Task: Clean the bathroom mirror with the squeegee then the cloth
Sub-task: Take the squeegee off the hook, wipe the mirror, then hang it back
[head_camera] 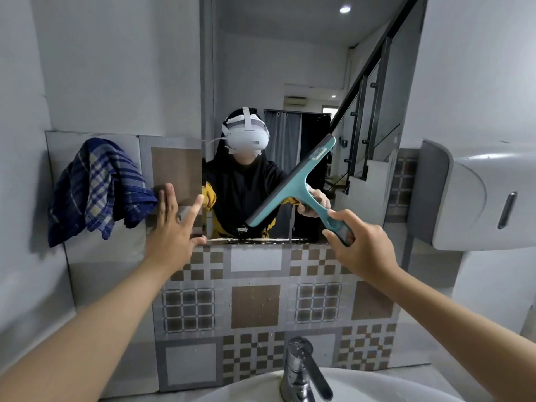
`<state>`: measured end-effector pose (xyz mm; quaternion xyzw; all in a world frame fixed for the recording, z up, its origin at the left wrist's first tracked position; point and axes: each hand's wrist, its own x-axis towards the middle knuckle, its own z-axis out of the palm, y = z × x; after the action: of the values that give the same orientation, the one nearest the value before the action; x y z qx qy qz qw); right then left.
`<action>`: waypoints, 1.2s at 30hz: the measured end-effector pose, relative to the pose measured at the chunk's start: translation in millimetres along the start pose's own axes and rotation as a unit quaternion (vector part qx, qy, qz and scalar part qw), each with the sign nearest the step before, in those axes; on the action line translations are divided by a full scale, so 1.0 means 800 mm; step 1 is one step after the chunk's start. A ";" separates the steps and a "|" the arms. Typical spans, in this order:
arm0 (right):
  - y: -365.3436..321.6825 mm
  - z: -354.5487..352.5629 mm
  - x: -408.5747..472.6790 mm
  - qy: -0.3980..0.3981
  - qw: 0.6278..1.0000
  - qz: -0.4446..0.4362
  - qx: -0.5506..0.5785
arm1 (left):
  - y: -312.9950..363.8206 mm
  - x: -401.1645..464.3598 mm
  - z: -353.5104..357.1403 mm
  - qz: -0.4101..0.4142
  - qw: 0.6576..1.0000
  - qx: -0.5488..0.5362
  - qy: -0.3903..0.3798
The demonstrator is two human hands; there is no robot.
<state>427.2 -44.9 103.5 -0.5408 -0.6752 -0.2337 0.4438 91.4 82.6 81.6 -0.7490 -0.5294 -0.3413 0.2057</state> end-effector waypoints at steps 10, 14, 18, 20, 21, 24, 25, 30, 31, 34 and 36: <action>0.112 -0.050 -0.028 -0.021 1.000 -0.002 -0.009 | 0.014 0.002 0.003 -0.068 0.997 0.019 -0.018; 0.136 -0.056 -0.046 -0.027 0.999 0.019 0.000 | 0.019 0.003 0.004 -0.085 0.996 0.026 -0.022; 0.131 -0.039 -0.069 -0.009 0.997 0.057 0.041 | 0.024 0.002 0.003 -0.097 0.995 0.027 -0.029; 0.121 -0.025 -0.084 0.002 0.993 0.091 0.072 | 0.024 0.002 0.003 -0.095 0.995 0.025 -0.033; 0.116 -0.017 -0.091 0.009 0.989 0.115 0.090 | 0.023 0.001 0.003 -0.093 0.995 0.022 -0.033; 0.094 0.001 -0.104 0.026 0.973 0.179 0.145 | 0.018 0.000 0.005 -0.080 0.996 0.015 -0.031; 0.085 0.005 -0.107 0.032 0.967 0.195 0.163 | 0.015 0.001 0.006 -0.076 0.997 0.012 -0.030; 0.034 0.026 -0.105 0.076 0.928 0.278 0.235 | 0.012 0.001 0.008 -0.059 0.998 -0.012 -0.030; 0.025 0.030 -0.104 0.085 0.920 0.298 0.239 | 0.012 0.001 0.008 -0.056 0.998 -0.017 -0.029; -0.002 0.042 -0.100 0.108 0.893 0.345 0.269 | 0.015 0.001 0.007 -0.053 0.998 -0.031 -0.031; -0.021 0.049 -0.098 0.122 0.875 0.375 0.280 | 0.015 0.000 0.008 -0.056 0.997 -0.031 -0.035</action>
<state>399.8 -59.8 20.1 -0.5740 -0.3997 0.0850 0.7096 104.3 83.1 78.0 -0.7357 -0.5664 -0.3422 0.1443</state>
